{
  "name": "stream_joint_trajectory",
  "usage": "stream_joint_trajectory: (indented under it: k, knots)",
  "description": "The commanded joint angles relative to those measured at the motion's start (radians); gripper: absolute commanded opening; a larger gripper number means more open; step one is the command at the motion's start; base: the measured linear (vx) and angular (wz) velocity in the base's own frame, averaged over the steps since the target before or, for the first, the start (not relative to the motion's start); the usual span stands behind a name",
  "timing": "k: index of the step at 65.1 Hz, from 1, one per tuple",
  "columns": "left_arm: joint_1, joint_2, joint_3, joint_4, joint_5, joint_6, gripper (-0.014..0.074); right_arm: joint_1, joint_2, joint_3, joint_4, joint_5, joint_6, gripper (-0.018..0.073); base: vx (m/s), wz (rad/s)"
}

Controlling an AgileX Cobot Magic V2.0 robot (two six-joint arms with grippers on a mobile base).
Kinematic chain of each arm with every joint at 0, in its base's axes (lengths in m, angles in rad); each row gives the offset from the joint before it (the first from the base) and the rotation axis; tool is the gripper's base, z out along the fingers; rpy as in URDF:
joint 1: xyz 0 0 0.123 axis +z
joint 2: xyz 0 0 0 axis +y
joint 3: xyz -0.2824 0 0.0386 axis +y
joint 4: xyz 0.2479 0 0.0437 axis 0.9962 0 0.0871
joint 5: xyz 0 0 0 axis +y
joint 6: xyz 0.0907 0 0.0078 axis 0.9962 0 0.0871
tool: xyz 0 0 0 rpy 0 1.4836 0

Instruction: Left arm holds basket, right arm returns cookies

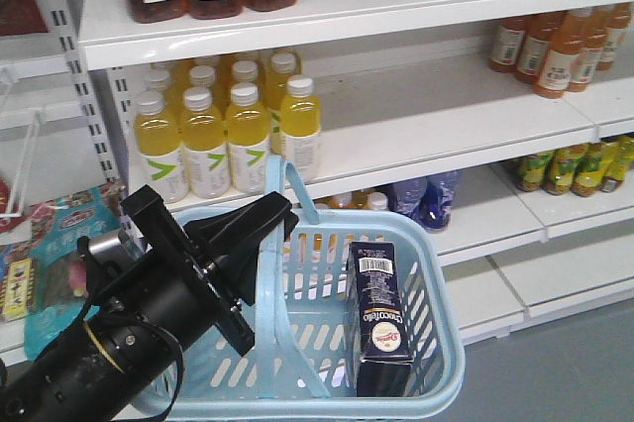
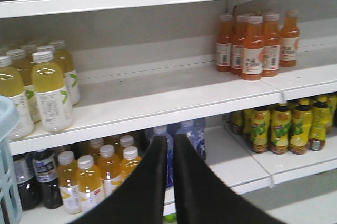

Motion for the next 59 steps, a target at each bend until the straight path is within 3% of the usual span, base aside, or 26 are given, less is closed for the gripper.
stream_joint_trajectory:
  k: [1,59]
  knots:
    - [-0.003,-0.040,-0.028,-0.001,-0.279,-0.005,-0.0003,-0.004,-0.013,0.018,-0.005,-0.072,-0.009,-0.0006,0.02,-0.53]
    - [-0.003,-0.040,-0.028,-0.001,-0.279,-0.005,-0.0003,-0.004,-0.013,0.018,-0.005,-0.072,-0.009,-0.0006,-0.01,-0.64]
